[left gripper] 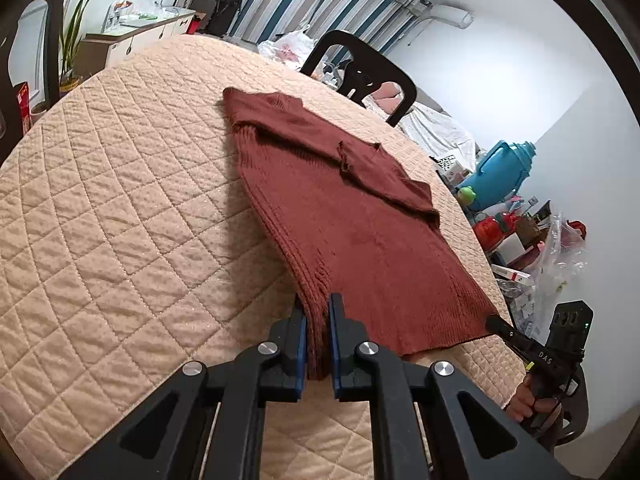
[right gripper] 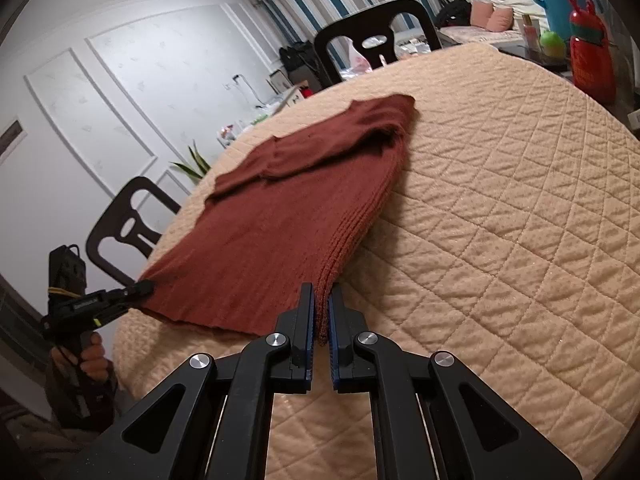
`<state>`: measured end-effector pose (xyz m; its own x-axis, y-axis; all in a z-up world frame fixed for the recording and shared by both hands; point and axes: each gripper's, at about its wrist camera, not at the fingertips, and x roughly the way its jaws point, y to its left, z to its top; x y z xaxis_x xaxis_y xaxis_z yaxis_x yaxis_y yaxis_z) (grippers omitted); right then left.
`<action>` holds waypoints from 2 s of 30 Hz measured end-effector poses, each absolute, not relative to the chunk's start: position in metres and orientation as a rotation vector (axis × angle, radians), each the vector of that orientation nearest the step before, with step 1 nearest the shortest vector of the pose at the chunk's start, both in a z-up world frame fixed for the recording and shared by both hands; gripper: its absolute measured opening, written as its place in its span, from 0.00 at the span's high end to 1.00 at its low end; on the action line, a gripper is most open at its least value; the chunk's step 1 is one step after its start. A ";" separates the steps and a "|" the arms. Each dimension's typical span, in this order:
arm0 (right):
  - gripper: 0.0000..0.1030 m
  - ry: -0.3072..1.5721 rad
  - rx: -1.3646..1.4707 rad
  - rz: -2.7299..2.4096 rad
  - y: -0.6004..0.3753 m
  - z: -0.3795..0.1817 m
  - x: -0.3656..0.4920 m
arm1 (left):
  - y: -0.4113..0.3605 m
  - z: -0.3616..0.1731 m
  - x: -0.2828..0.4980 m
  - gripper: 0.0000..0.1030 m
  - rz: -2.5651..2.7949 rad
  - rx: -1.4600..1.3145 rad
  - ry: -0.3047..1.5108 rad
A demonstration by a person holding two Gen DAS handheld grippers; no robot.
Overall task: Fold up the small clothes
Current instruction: 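Grasp the hem with the left tool while the right tool grasps the hem too, then lift the held hem with both tools and fold it over toward the collar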
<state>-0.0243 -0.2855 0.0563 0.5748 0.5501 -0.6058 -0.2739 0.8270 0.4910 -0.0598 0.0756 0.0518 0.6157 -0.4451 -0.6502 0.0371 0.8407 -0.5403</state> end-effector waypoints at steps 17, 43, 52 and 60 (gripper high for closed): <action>0.94 0.707 0.357 0.560 -0.283 0.092 -0.057 | 0.081 0.080 -0.092 0.89 -0.328 -0.480 0.774; 0.94 0.689 0.397 0.510 -0.285 0.117 0.042 | 0.087 0.099 -0.002 0.89 -0.324 -0.497 0.762; 0.94 0.717 0.393 0.479 -0.279 0.122 0.094 | 0.091 0.098 0.052 0.89 -0.288 -0.525 0.779; 0.94 0.773 0.415 0.438 -0.275 0.112 0.141 | 0.090 0.087 0.096 0.89 -0.264 -0.545 0.822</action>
<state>0.1414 -0.2749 0.1116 0.6360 0.5193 -0.5708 -0.2238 0.8320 0.5076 0.0962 0.0899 0.0868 0.6583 -0.4254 -0.6210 0.0148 0.8321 -0.5544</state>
